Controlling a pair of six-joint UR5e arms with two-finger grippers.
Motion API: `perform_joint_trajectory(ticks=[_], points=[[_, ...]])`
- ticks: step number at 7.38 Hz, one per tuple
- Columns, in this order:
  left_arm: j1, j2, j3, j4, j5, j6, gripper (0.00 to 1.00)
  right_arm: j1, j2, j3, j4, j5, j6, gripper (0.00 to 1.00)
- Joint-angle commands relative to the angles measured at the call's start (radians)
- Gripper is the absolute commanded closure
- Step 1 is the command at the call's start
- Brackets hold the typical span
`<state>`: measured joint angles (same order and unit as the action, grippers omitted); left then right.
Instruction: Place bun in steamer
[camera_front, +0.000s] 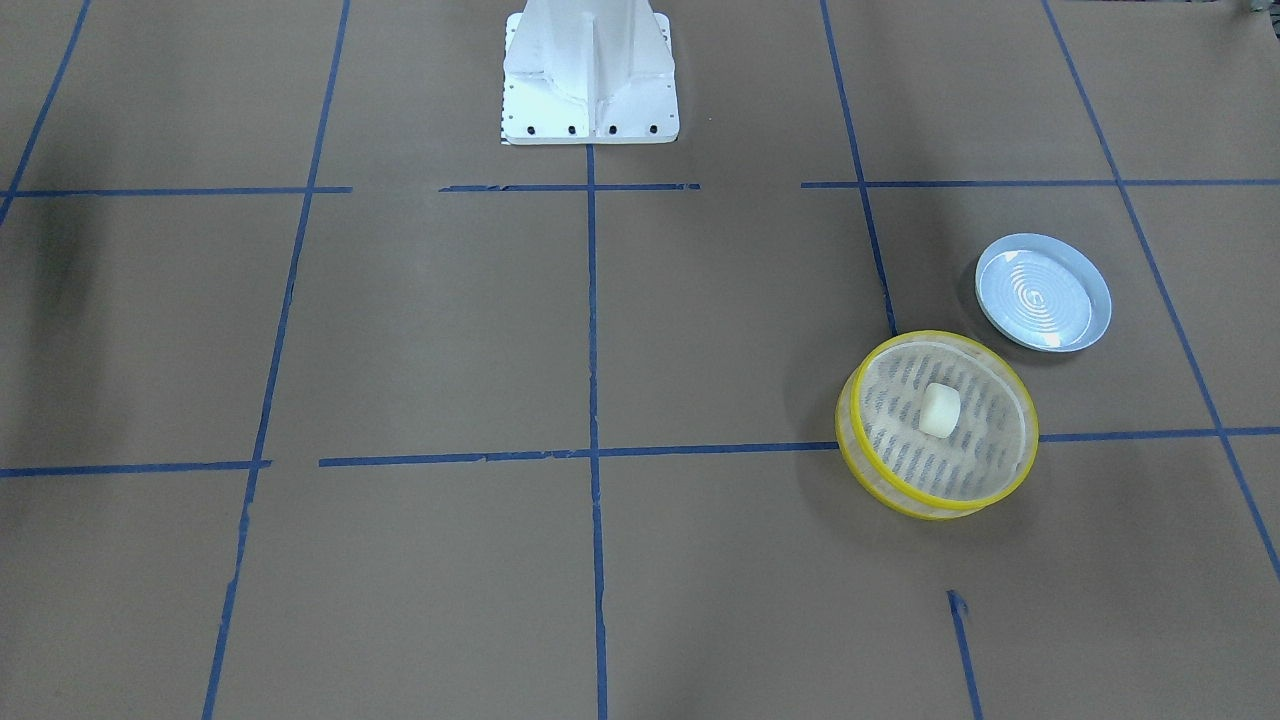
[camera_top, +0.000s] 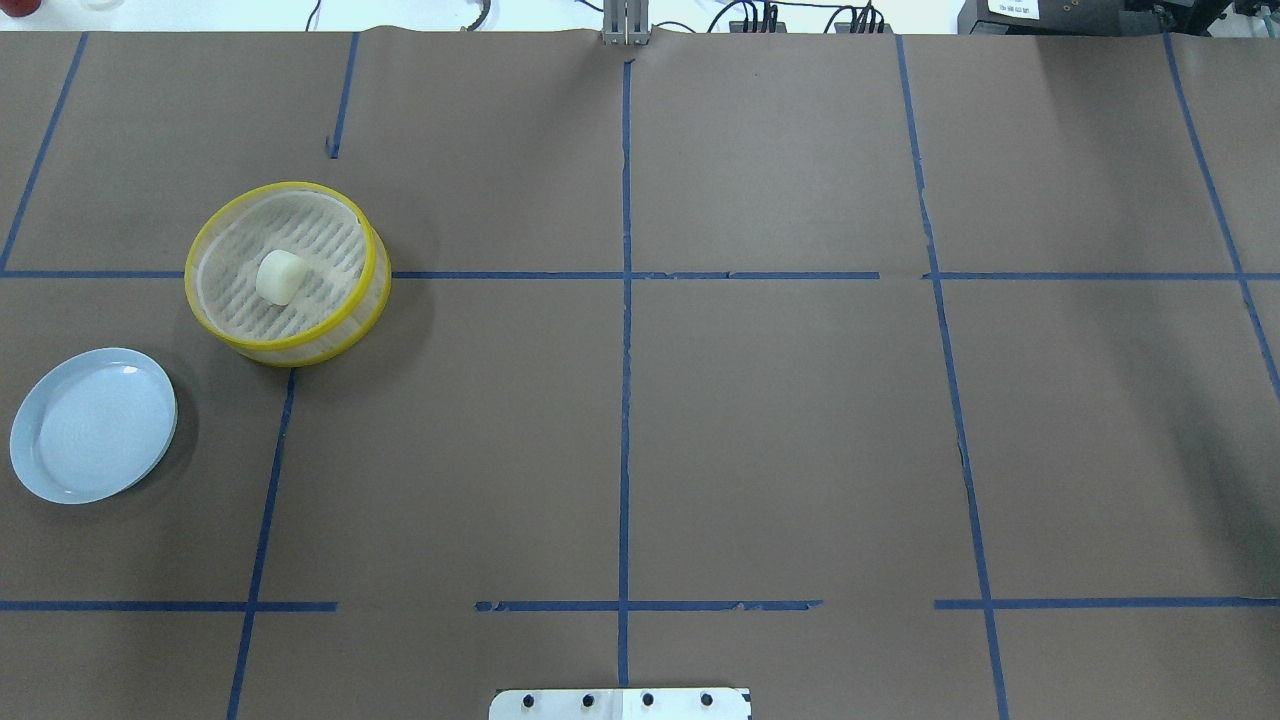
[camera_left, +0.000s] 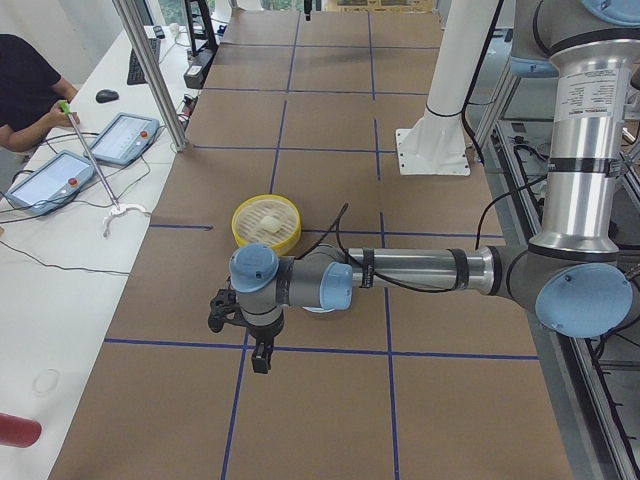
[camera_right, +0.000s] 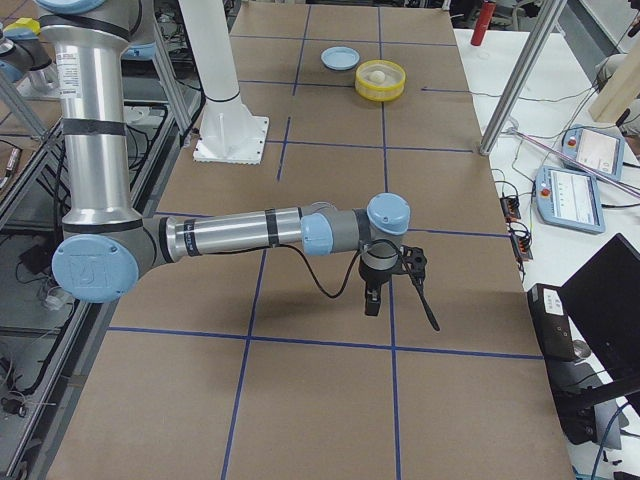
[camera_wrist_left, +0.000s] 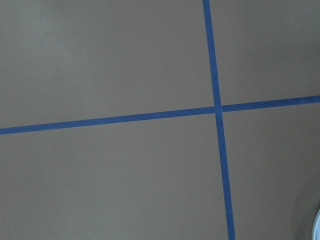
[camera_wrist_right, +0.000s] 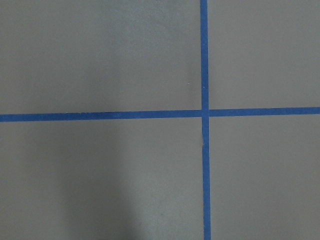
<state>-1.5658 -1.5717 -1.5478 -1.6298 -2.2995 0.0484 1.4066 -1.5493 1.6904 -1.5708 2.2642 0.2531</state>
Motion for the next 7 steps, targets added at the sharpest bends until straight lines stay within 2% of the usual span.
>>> perform_joint_trajectory(ticks=[1,3,7], points=[[0.0,0.009,0.017,0.002,-0.057,-0.007,0.0,0.0,0.0,0.0,0.0,0.0,0.0,0.0],[0.001,0.007,0.011,0.048,-0.057,-0.008,0.0,-0.002,0.0,0.0,0.0,0.0,0.0,0.0],[0.0,0.007,0.009,0.053,-0.055,-0.008,0.0,0.0,0.0,0.0,0.0,0.0,0.0,0.0]])
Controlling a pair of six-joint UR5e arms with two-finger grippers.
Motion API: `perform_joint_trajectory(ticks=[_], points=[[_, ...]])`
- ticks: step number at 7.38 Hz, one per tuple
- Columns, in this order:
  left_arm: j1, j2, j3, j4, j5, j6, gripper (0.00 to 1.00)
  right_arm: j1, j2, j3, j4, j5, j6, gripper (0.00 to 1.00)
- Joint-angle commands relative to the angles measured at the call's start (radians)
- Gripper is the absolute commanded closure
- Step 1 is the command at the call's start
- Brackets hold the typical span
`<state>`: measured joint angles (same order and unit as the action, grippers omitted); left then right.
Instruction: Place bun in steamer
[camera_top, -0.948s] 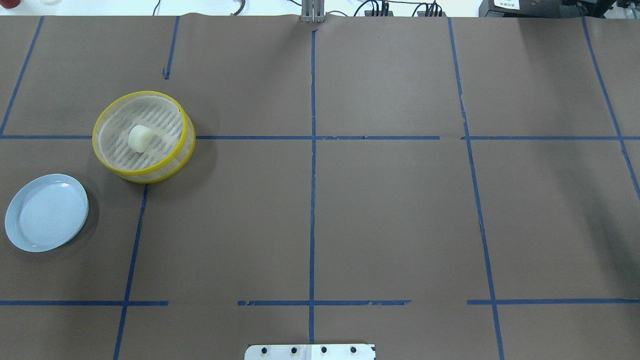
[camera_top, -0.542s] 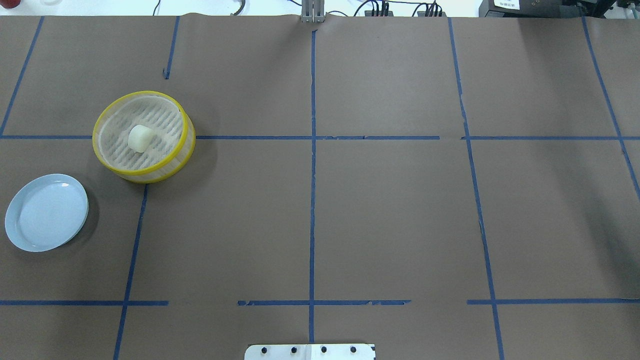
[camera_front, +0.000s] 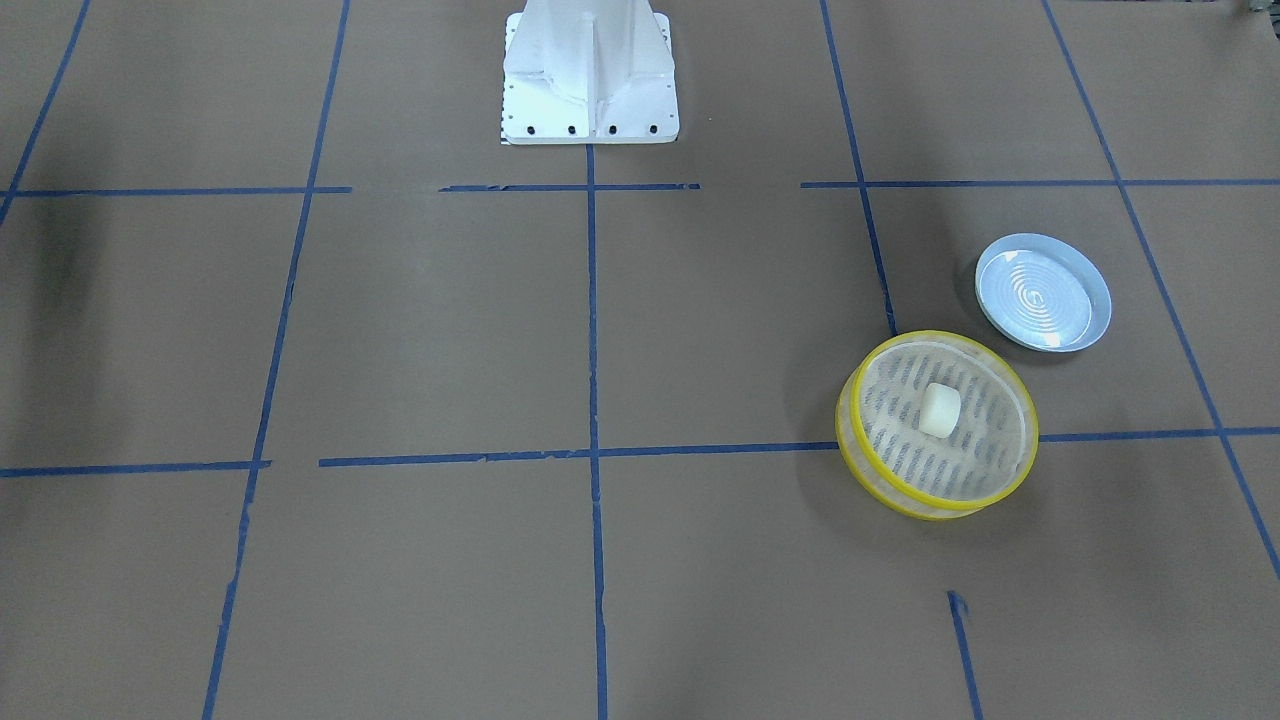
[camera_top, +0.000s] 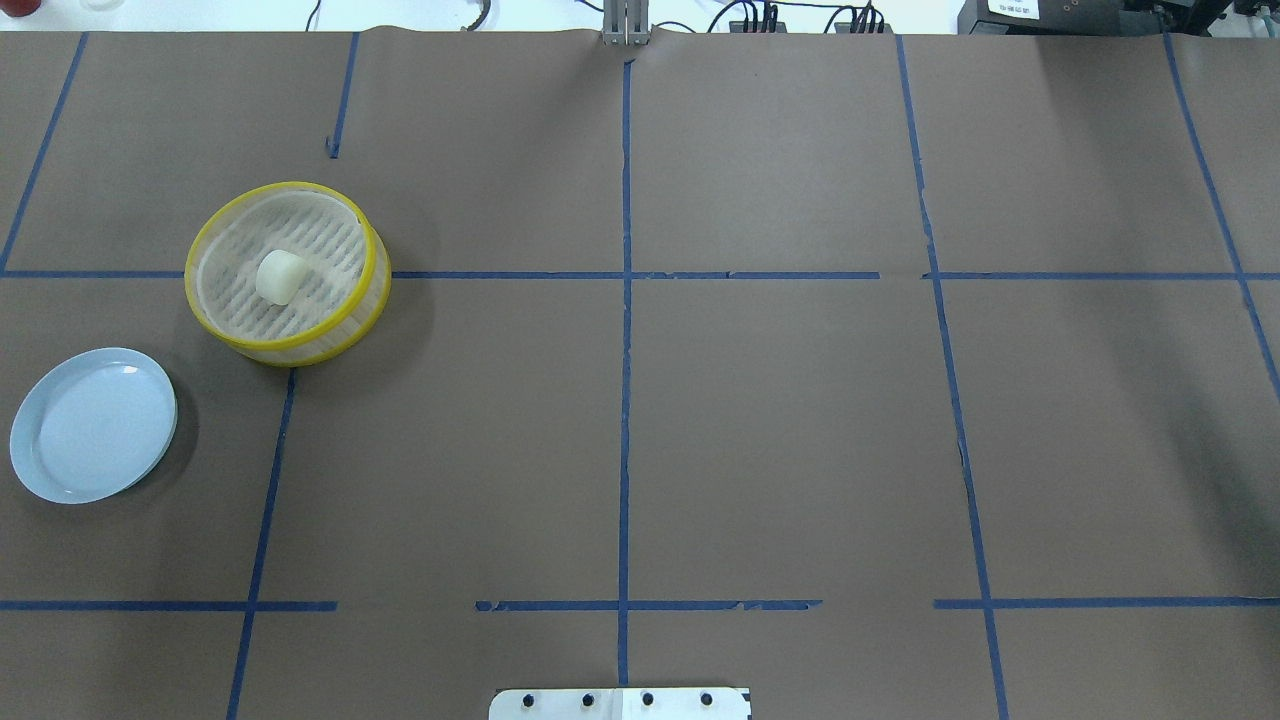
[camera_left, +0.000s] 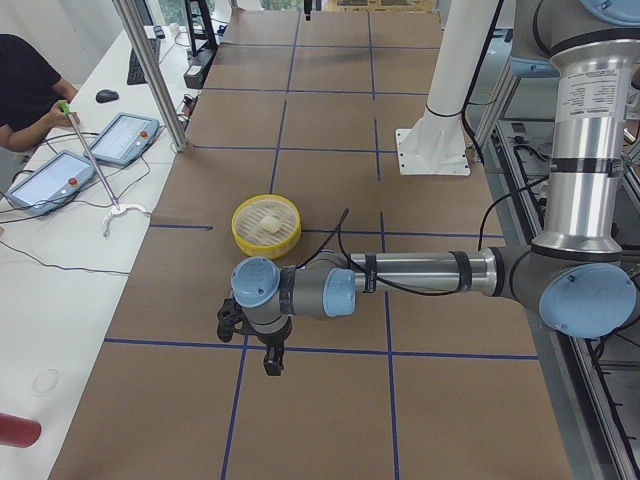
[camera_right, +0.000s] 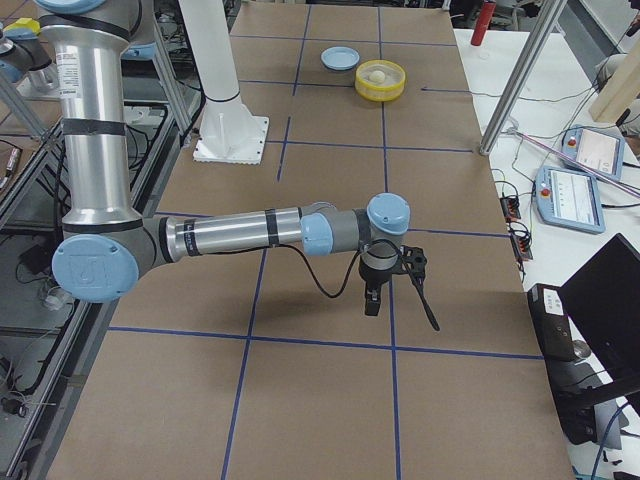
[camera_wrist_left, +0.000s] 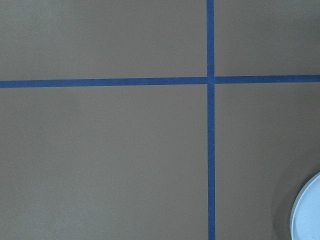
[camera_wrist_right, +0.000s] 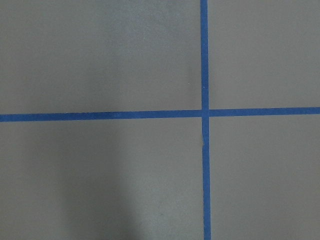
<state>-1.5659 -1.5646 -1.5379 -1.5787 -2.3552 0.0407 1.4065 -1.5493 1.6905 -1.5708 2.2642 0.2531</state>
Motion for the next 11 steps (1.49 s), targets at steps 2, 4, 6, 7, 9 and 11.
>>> perform_joint_trajectory(ticks=[2,4,6,7,9,11], points=[[-0.003,0.001,-0.004,0.002,0.001,0.001,0.0,0.0,0.0,0.0,0.0,0.0,0.0,0.0],[-0.026,-0.003,-0.004,0.0,0.004,-0.001,0.0,0.0,0.0,0.0,0.0,0.0,0.0,0.0],[-0.028,-0.003,-0.004,0.0,0.004,-0.001,0.0,0.0,0.0,0.0,0.0,0.0,0.0,0.0],[-0.039,-0.003,-0.004,0.0,0.005,-0.001,0.0,0.0,0.0,0.0,0.0,0.0,0.0,0.0],[-0.042,-0.003,-0.007,0.0,0.005,-0.001,0.0,0.0,0.0,0.0,0.0,0.0,0.0,0.0],[-0.042,-0.003,-0.007,0.0,0.005,-0.001,0.0,0.0,0.0,0.0,0.0,0.0,0.0,0.0]])
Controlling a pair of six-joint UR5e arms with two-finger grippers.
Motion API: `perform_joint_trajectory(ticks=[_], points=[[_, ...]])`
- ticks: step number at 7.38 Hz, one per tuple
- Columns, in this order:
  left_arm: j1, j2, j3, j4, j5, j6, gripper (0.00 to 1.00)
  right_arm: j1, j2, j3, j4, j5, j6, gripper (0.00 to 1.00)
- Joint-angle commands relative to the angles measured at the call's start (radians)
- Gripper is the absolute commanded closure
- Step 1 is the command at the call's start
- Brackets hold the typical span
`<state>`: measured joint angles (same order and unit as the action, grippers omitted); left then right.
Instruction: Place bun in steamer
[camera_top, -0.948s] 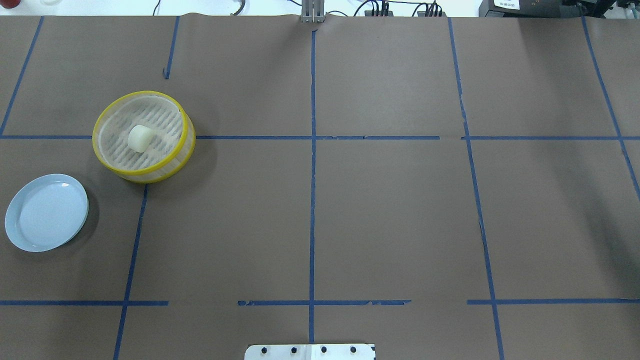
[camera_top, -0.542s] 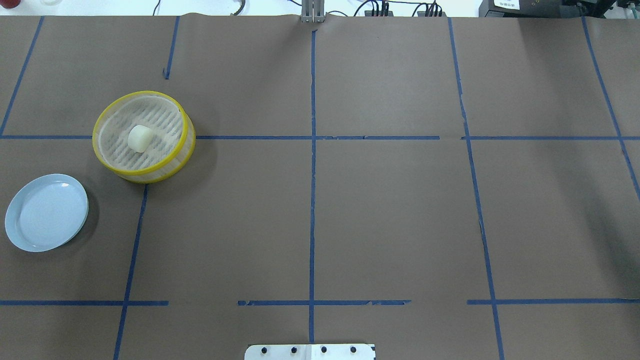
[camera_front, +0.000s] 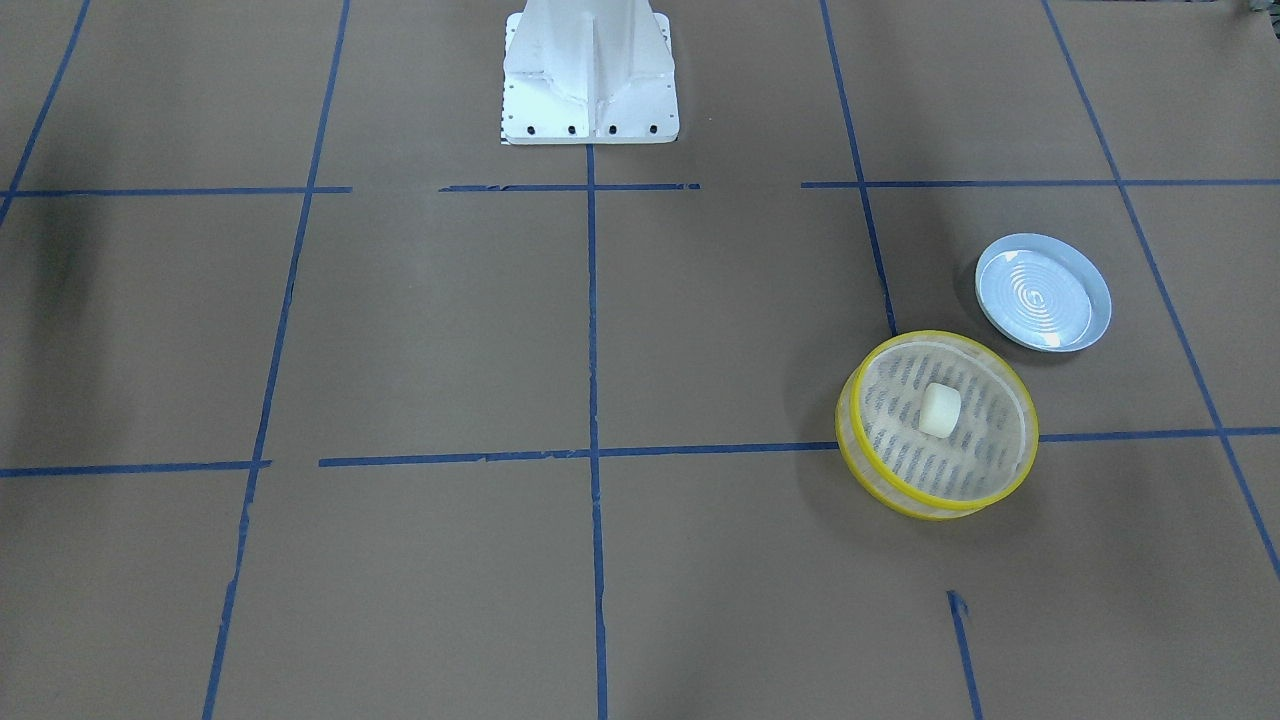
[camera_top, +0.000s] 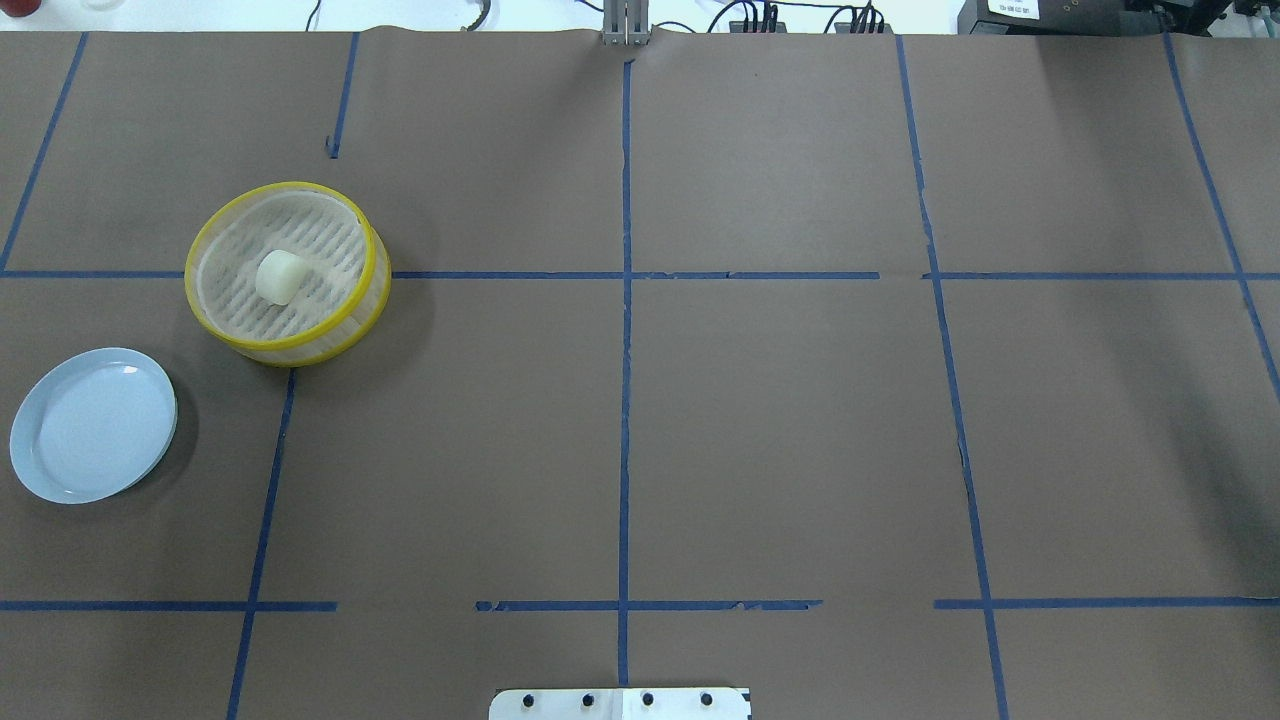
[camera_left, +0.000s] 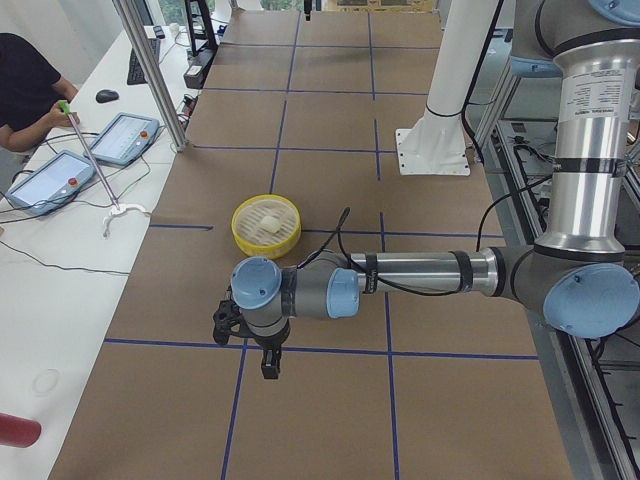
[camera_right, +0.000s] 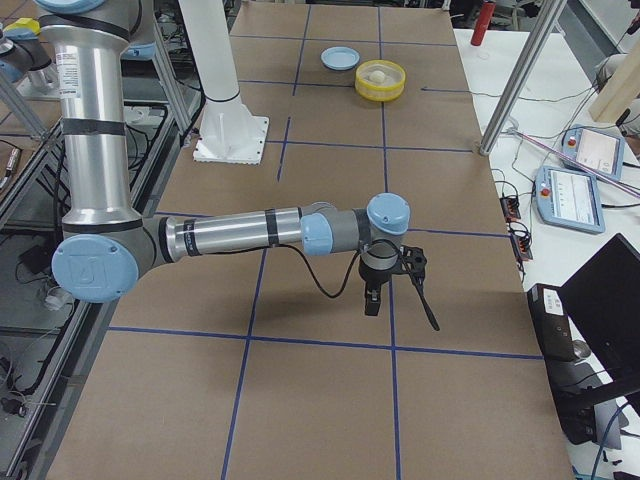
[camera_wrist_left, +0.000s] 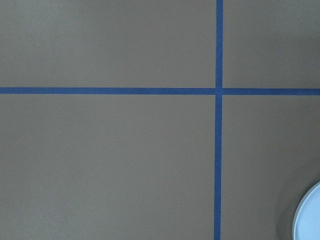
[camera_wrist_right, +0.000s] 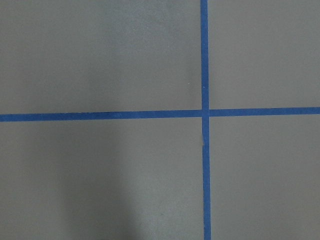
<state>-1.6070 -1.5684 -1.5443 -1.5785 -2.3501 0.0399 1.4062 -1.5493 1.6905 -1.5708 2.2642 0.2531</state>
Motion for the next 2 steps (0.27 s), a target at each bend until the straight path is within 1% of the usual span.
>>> perform_joint_trajectory(ticks=[1,2], points=[[-0.002,0.001,0.0,0.0,0.0,0.0,0.0,0.0,0.0,0.0,0.0,0.0,0.0,0.0],[-0.002,0.002,0.0,0.0,0.0,0.0,0.0,0.0,0.0,0.0,0.0,0.0,0.0,0.0]])
